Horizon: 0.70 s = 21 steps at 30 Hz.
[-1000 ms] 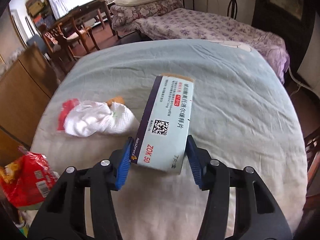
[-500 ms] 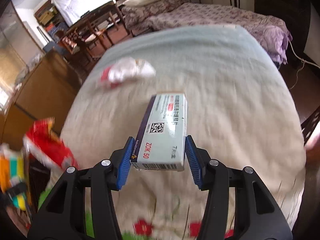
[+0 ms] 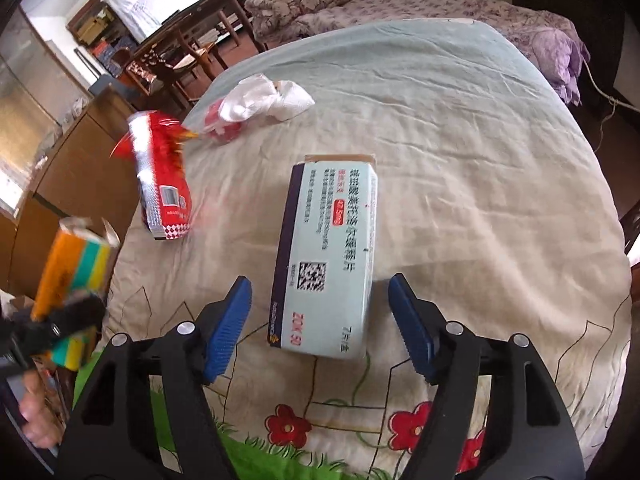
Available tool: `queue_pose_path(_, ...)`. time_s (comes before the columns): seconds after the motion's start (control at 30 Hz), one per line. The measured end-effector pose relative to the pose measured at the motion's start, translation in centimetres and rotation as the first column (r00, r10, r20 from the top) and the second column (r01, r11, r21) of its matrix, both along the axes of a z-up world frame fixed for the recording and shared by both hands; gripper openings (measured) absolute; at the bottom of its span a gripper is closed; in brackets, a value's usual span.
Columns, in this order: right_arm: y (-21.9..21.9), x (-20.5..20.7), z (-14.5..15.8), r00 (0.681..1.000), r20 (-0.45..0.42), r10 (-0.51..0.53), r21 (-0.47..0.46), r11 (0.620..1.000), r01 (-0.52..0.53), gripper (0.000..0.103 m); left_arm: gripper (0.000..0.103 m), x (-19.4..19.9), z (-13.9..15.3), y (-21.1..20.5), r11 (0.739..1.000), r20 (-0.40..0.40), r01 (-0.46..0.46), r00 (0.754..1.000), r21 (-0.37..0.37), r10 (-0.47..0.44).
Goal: Collect trash
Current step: 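Grasp the white medicine box with the right gripper while the left gripper holds the orange box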
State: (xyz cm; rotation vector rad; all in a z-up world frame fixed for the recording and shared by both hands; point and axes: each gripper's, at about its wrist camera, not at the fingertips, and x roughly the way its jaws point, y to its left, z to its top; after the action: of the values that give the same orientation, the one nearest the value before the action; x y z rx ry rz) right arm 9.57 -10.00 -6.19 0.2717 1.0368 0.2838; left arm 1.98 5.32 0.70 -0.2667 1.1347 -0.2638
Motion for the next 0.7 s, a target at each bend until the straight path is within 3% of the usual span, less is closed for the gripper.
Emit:
queue_pose_path(0.23,0.9,2.1,0.0,1.0,0.007,-0.014,-0.066,0.998,0.014,0.069,0.048,-1.5,0.2,1.4,0.999,0.02,-0.032,0.999,0.003,0.032)
queue_pose_path(0.33,2.0,2.3,-0.1,1.0,0.014,0.006,-0.149,0.989,-0.004,0.069,0.048,-2.0,0.3,1.7,0.999,0.028,-0.043,0.999,0.006,0.043)
queue_pose_path(0.43,3.1,1.9,-0.1,0.999,0.036,0.015,-0.267,0.964,-0.004,0.05,0.048,-2.4,0.3,2.0,0.998,0.029,-0.055,0.998,-0.001,0.055)
queue_pose_path(0.47,3.0,1.8,0.0,0.999,0.041,0.014,-0.27,0.963,-0.002,0.045,0.048,-2.6,0.3,2.0,0.998,0.028,-0.059,0.998,-0.008,0.059)
queue_pose_path(0.7,1.1,0.1,0.7,0.998,0.066,-0.006,-0.175,0.984,0.018,0.044,0.048,-4.1,0.8,3.2,0.996,0.044,-0.095,0.995,-0.005,0.095)
